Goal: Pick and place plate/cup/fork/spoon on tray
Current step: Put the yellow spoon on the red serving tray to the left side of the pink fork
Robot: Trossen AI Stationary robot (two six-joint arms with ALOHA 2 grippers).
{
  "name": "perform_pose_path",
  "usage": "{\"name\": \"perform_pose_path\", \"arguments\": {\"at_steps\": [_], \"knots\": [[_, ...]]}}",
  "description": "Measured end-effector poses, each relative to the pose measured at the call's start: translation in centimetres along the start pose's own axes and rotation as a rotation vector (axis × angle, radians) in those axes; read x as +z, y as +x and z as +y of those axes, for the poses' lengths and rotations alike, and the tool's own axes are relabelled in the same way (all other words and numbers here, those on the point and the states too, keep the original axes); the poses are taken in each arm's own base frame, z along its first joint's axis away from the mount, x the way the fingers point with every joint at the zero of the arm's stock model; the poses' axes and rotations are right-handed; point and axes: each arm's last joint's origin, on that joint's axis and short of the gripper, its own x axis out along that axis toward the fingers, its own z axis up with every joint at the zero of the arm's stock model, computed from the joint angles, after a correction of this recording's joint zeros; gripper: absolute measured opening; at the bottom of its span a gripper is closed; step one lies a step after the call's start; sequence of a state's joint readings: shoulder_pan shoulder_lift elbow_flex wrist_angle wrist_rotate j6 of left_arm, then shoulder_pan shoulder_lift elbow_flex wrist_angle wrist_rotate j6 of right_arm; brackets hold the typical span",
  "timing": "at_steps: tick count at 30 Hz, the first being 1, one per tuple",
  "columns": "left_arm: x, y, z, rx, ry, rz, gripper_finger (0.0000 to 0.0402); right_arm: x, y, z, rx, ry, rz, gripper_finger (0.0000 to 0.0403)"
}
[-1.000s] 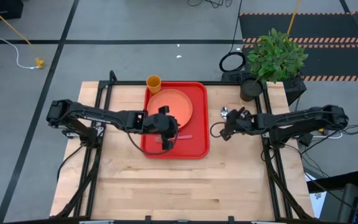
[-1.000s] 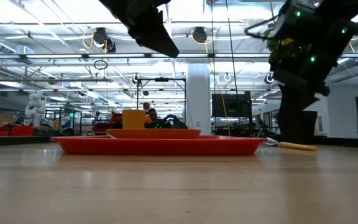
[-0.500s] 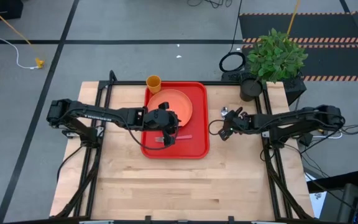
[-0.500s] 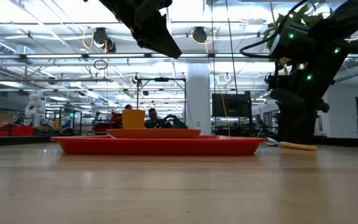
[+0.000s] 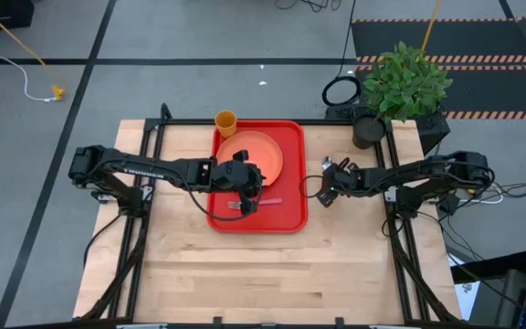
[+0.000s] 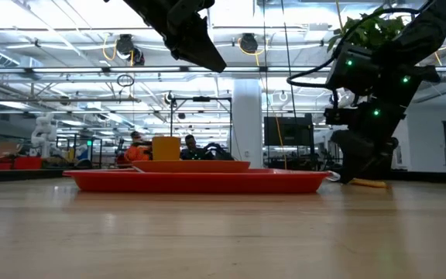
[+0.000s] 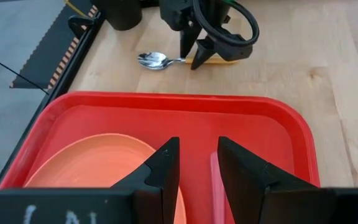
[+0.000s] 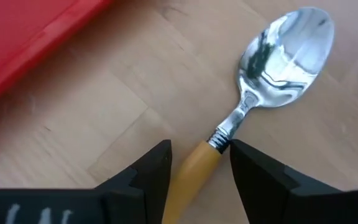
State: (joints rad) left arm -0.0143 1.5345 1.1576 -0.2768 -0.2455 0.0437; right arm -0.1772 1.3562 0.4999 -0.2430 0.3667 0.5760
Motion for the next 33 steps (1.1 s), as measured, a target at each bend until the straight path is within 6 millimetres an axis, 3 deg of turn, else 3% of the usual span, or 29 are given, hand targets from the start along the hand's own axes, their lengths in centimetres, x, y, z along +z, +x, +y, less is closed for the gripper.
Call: {"name": "perform_pose_path", "arguments": {"at_steps": [15,33], "knots": [[0.0,0.0,0.0,0.0,0.002,0.003,0.0113,0.0,-0.1,0.0,0.008,-0.105,-0.003,0.0039],[0.0,0.0,0.0,0.0,0.002,0.004,0.0113,0.6,-2.3,-0.7,0.049,-0.141,-0.082,0.0036]]}}
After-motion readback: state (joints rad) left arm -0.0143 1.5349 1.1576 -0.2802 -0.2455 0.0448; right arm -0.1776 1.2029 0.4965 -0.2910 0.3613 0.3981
